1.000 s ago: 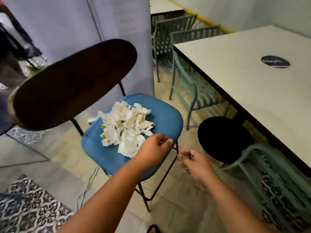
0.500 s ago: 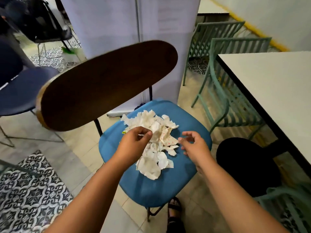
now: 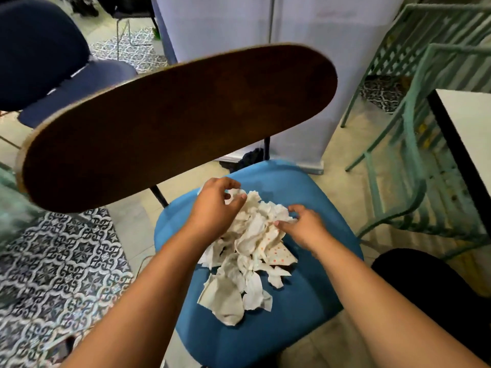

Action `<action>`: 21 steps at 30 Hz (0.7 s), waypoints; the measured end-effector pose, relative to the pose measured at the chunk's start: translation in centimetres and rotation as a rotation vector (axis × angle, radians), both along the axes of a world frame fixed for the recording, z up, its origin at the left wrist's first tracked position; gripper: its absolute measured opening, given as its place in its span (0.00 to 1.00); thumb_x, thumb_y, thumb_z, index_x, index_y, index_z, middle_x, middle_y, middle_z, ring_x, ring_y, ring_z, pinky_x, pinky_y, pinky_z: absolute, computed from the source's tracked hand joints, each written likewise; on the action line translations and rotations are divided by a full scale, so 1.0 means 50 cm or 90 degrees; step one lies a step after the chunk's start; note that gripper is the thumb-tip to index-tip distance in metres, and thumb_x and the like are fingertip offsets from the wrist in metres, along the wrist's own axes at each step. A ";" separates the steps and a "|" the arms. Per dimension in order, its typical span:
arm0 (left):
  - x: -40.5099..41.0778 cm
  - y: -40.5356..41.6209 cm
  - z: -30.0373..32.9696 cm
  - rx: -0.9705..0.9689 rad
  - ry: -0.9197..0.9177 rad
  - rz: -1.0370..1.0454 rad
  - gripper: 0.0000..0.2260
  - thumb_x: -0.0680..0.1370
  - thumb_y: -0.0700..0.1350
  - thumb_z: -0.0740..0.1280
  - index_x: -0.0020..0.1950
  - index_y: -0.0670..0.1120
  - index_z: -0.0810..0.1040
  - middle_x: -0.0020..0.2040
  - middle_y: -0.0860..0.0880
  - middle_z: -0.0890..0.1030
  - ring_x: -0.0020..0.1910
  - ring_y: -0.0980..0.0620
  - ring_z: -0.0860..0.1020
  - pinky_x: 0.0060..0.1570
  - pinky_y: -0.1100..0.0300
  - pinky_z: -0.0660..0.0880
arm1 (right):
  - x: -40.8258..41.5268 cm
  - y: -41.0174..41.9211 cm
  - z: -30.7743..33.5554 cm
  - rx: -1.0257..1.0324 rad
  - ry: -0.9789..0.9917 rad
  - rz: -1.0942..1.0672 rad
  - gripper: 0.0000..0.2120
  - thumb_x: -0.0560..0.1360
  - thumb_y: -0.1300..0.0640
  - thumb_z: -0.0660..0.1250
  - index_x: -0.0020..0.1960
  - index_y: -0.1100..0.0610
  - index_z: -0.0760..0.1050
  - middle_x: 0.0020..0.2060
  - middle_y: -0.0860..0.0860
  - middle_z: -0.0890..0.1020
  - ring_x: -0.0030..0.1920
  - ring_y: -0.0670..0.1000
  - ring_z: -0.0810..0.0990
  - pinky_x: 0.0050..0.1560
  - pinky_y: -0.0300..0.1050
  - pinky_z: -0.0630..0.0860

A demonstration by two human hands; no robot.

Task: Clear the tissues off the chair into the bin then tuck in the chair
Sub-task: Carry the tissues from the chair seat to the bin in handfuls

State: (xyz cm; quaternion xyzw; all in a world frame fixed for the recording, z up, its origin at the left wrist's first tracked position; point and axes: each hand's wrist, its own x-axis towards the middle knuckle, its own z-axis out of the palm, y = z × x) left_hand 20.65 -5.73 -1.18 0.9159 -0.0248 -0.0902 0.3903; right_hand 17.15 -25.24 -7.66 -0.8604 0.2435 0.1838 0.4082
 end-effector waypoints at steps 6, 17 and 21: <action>0.018 -0.001 -0.036 0.148 0.041 -0.037 0.20 0.75 0.51 0.70 0.65 0.52 0.73 0.62 0.50 0.74 0.56 0.49 0.77 0.57 0.52 0.76 | 0.027 -0.037 -0.016 0.109 -0.052 -0.026 0.08 0.72 0.54 0.70 0.50 0.54 0.78 0.42 0.52 0.83 0.40 0.52 0.79 0.44 0.48 0.74; 0.035 0.003 -0.011 0.118 0.004 0.014 0.02 0.77 0.47 0.67 0.49 0.51 0.77 0.43 0.53 0.80 0.45 0.52 0.79 0.46 0.56 0.75 | 0.037 -0.085 -0.013 0.328 -0.059 -0.114 0.04 0.74 0.56 0.70 0.47 0.55 0.77 0.43 0.55 0.82 0.37 0.51 0.77 0.38 0.44 0.73; 0.039 0.003 0.012 0.042 0.010 0.044 0.04 0.76 0.46 0.69 0.50 0.49 0.79 0.45 0.53 0.82 0.46 0.55 0.80 0.47 0.57 0.76 | 0.041 -0.087 -0.017 0.396 -0.051 -0.162 0.04 0.74 0.56 0.69 0.47 0.55 0.77 0.44 0.56 0.82 0.35 0.51 0.77 0.34 0.42 0.72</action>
